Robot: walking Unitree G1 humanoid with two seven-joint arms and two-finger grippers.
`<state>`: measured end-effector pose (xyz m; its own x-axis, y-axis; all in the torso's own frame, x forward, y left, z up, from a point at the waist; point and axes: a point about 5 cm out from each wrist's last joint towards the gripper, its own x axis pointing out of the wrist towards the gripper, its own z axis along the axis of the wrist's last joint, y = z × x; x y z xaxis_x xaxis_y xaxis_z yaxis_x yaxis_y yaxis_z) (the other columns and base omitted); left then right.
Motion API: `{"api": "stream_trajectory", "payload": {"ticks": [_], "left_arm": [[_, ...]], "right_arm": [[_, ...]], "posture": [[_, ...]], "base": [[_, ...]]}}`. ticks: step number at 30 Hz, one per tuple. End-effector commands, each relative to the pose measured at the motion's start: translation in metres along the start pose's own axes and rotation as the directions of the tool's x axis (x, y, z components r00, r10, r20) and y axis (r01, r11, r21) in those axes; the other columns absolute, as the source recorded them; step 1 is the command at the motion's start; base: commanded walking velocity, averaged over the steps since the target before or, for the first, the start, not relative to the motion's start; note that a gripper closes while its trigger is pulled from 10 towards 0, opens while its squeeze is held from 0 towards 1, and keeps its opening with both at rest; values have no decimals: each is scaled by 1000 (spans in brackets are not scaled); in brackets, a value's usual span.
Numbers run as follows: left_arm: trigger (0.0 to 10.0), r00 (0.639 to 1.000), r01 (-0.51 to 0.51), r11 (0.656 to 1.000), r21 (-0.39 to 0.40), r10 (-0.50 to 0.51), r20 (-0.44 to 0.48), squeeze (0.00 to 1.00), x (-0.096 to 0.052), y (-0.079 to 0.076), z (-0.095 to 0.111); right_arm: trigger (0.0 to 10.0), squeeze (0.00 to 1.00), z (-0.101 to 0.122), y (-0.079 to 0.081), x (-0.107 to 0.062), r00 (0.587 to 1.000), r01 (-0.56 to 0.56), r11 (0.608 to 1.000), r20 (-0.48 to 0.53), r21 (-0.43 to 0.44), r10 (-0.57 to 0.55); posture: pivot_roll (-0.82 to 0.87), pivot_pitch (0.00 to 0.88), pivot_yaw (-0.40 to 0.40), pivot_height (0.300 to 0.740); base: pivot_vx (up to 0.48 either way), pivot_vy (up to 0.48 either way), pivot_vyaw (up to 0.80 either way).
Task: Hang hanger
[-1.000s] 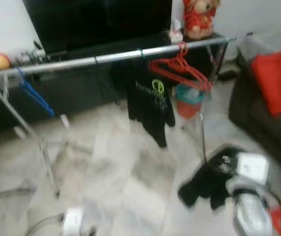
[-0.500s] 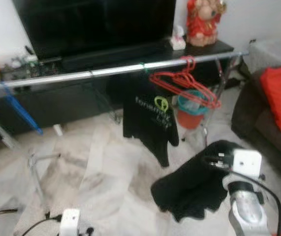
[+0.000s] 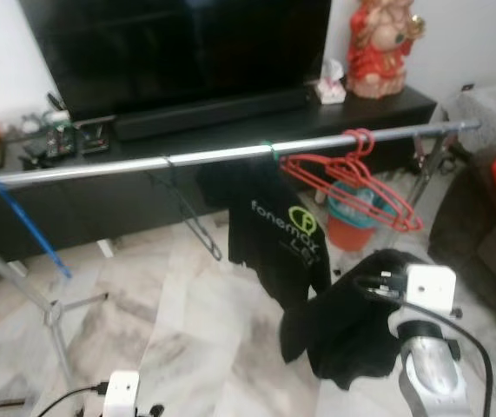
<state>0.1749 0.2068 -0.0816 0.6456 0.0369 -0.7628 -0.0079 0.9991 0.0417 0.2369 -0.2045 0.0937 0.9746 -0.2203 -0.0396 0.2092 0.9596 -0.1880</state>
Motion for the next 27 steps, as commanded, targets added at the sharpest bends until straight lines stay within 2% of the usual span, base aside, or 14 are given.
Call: {"api": "stream_trajectory", "payload": {"ticks": [1,13,18,27], "left_arm": [[10000,1000,-1,1000,8,2,-7,0,0,2,1],[10000,1000,3,999,35,-2,-14,0,0,2,1],[10000,1000,2,999,40,-1,-16,0,0,2,1],[10000,1000,2,999,46,-1,-18,0,0,2,0]], "right_arm": [[10000,0,10,-2,2,999,9,1000,42,11,-10],[10000,0,10,4,2,998,-38,999,47,5,37],[10000,0,10,5,1,997,-49,999,52,9,49],[10000,0,10,7,2,997,-56,998,49,20,55]], "posture": [[-43,0,39,740],[-45,0,38,740],[-46,0,37,740],[-46,0,39,740]], "base": [[315,0,0],[0,0,0],[0,-359,616],[0,-351,0]]}}
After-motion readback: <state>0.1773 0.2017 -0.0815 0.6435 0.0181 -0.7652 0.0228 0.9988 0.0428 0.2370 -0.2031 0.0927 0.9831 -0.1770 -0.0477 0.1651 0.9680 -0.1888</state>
